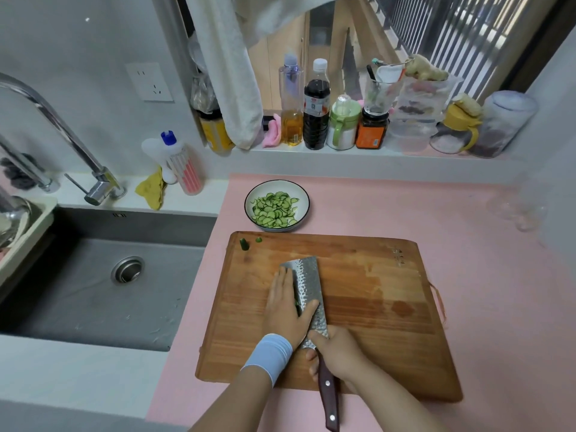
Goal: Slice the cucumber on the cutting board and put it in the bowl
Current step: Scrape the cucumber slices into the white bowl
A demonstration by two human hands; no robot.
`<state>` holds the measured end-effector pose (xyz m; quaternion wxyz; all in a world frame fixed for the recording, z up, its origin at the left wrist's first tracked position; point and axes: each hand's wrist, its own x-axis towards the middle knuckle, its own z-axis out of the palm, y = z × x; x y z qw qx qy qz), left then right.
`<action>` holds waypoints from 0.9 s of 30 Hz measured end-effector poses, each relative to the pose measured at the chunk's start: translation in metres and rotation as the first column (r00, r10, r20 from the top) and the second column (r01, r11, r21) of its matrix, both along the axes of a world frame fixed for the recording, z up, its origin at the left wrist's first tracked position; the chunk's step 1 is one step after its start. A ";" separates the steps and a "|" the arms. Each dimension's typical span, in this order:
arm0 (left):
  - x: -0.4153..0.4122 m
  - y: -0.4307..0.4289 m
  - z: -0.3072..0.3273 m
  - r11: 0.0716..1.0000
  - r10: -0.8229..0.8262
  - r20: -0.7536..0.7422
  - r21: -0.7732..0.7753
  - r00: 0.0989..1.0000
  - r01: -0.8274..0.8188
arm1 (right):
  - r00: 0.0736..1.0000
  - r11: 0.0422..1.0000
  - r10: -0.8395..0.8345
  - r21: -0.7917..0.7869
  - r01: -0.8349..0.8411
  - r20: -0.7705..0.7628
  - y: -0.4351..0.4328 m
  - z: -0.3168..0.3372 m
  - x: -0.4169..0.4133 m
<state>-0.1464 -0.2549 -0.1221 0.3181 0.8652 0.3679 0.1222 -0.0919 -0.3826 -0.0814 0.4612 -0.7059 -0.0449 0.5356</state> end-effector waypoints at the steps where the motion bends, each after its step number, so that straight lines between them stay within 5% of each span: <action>1: 0.000 0.001 -0.001 1.000 -0.001 0.016 -0.005 1.000 0.001 | 1.000 1.000 0.006 0.004 -0.006 -0.012 0.003 0.000 -0.001; 6: -0.004 0.011 0.007 0.999 -0.028 0.170 -0.038 0.985 0.035 | 0.997 0.999 -0.033 0.034 0.036 -0.077 0.009 0.002 -0.001; 10: -0.001 0.033 0.023 0.991 0.105 0.269 -0.111 0.957 -0.078 | 0.993 0.996 -0.072 0.047 0.077 -0.096 0.013 0.008 0.006; 27: 0.087 0.152 0.086 0.907 -0.371 -0.003 0.215 0.929 0.363 | 0.987 0.973 -0.148 0.190 0.134 0.063 0.117 0.078 0.085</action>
